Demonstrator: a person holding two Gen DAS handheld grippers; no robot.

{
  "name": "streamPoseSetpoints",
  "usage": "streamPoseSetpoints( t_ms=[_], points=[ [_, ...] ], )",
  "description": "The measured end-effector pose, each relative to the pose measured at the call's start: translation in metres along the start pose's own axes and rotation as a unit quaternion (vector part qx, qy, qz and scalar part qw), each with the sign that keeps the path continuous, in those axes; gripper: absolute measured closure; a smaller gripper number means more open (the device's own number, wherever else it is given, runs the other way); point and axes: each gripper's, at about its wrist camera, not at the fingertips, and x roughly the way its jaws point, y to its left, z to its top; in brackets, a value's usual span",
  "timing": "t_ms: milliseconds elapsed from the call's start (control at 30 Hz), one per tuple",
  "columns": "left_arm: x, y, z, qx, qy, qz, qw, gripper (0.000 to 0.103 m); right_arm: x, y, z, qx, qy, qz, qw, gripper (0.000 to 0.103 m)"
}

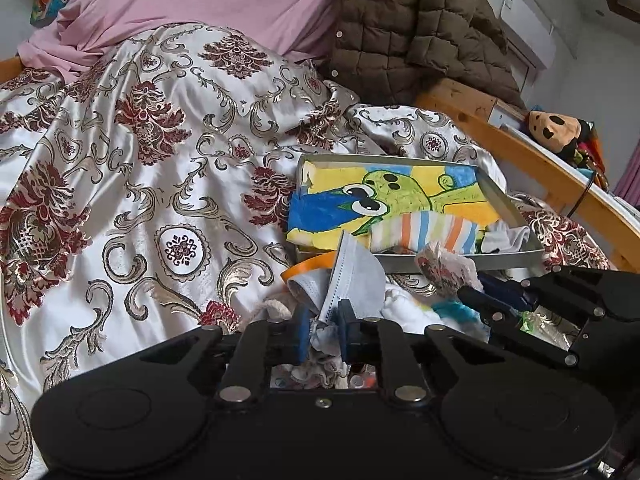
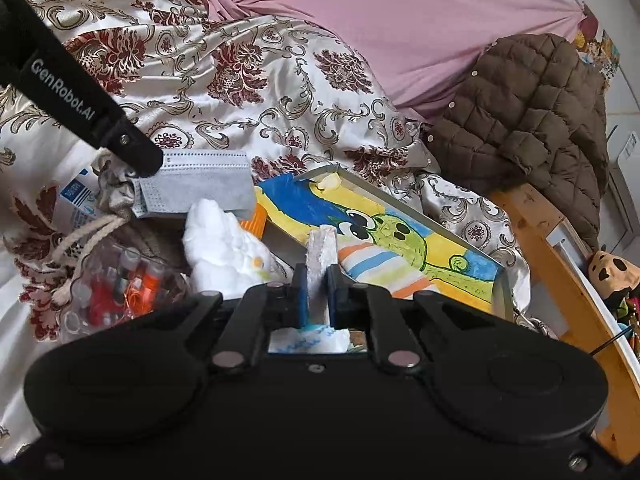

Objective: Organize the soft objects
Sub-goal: 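Lift the grey mask with the left tool while the right tool lifts the white item toward the tray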

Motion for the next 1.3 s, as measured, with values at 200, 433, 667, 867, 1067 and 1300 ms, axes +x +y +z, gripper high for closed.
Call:
streamPoseSetpoints(
  t_ms=[200, 433, 667, 867, 1067, 1300],
  points=[
    [-0.007, -0.001, 0.004, -0.001, -0.02, -0.011, 0.9997, 0.102, -0.007, -0.001, 0.002, 0.001, -0.013, -0.01, 1.0, 0.099],
    [0.0, 0.001, 0.001, -0.002, 0.003, -0.013, 0.9999, 0.102, -0.009, -0.001, 0.002, 0.003, -0.015, -0.01, 1.0, 0.099],
    [0.001, 0.002, 0.0, -0.002, 0.003, -0.014, 0.9999, 0.103, -0.011, 0.0, 0.005, 0.008, -0.018, -0.012, 1.0, 0.099],
    [-0.006, 0.002, 0.005, -0.012, -0.007, -0.022, 0.9997, 0.103, -0.015, -0.001, 0.008, 0.012, -0.03, -0.019, 0.999, 0.099],
    [-0.016, 0.008, 0.014, -0.031, -0.029, -0.026, 0.9987, 0.103, -0.022, -0.006, 0.011, 0.025, -0.043, -0.03, 0.998, 0.099],
    [-0.028, 0.01, 0.03, -0.051, -0.06, -0.036, 0.9962, 0.103, -0.028, -0.014, 0.013, 0.041, -0.06, -0.039, 0.997, 0.099]
  ],
)
